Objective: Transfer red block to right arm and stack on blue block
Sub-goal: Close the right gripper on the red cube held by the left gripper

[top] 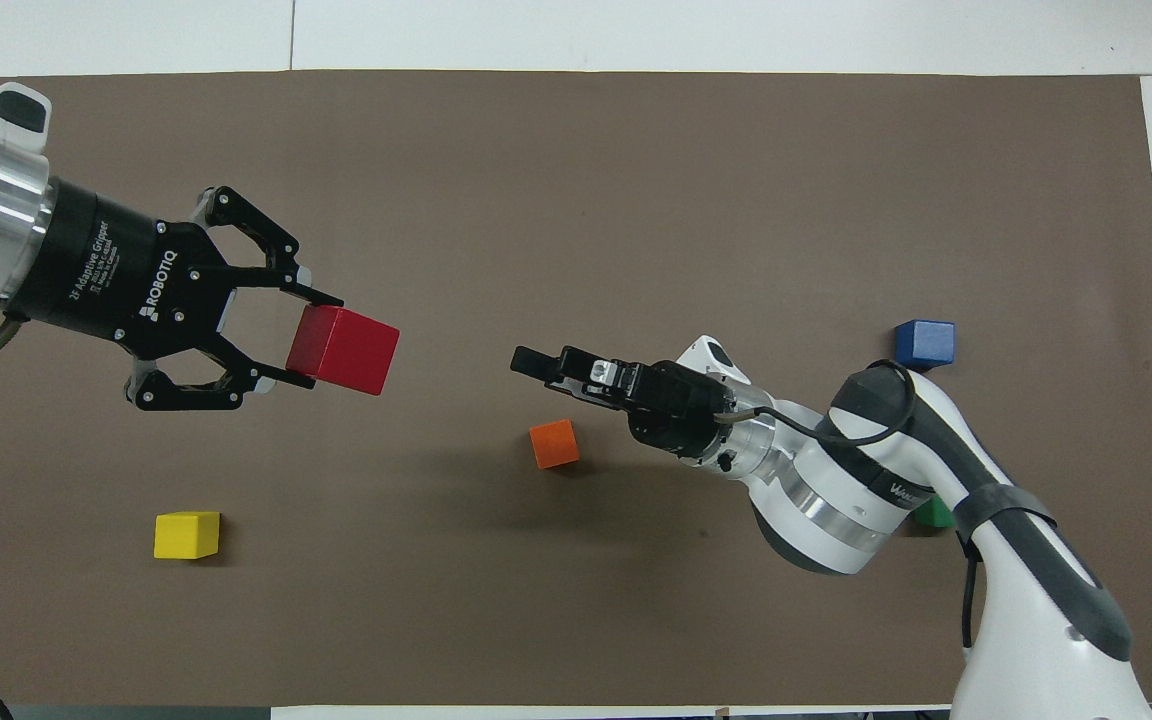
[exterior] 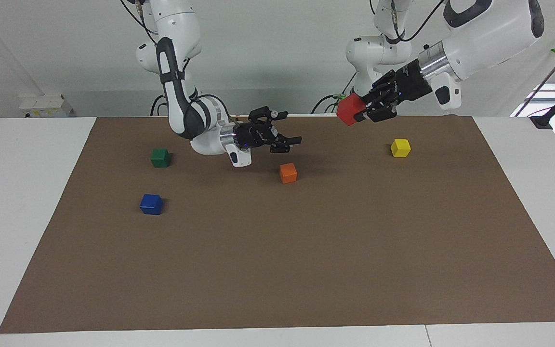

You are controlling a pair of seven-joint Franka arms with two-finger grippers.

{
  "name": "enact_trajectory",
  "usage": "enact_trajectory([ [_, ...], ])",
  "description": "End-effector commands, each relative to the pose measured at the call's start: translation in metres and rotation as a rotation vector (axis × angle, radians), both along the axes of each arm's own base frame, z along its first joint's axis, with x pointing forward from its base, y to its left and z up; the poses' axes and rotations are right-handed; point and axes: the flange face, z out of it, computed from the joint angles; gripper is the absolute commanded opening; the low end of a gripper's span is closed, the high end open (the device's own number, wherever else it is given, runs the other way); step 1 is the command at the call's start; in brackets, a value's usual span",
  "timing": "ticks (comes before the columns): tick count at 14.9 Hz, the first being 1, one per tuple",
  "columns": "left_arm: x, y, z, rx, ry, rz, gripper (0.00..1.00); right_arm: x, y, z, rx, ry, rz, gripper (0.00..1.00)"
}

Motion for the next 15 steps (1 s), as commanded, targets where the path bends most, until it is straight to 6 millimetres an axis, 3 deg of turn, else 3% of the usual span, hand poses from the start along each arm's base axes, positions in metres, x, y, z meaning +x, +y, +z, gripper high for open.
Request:
enact_trajectory([
  [1,-0.003,-0.003,0.009,-0.037,0.019,0.004,0.00,0.004,0.028,0.003,0.004,-0.001,-0.033,1.00],
  [3,-0.003,-0.006,0.010,-0.047,0.017,-0.001,0.00,0.005,0.032,0.008,0.029,0.002,-0.049,1.00],
  [7,-0.002,-0.010,0.016,-0.079,-0.008,0.011,0.00,-0.002,0.064,0.031,0.138,0.026,-0.086,1.00],
  [9,-0.008,-0.025,0.021,-0.084,-0.032,0.006,0.00,-0.003,0.074,0.040,0.162,0.021,-0.104,1.00],
  [15,-0.011,-0.038,0.020,-0.079,-0.045,-0.001,0.00,0.000,0.079,0.053,0.174,0.034,-0.121,1.00],
])
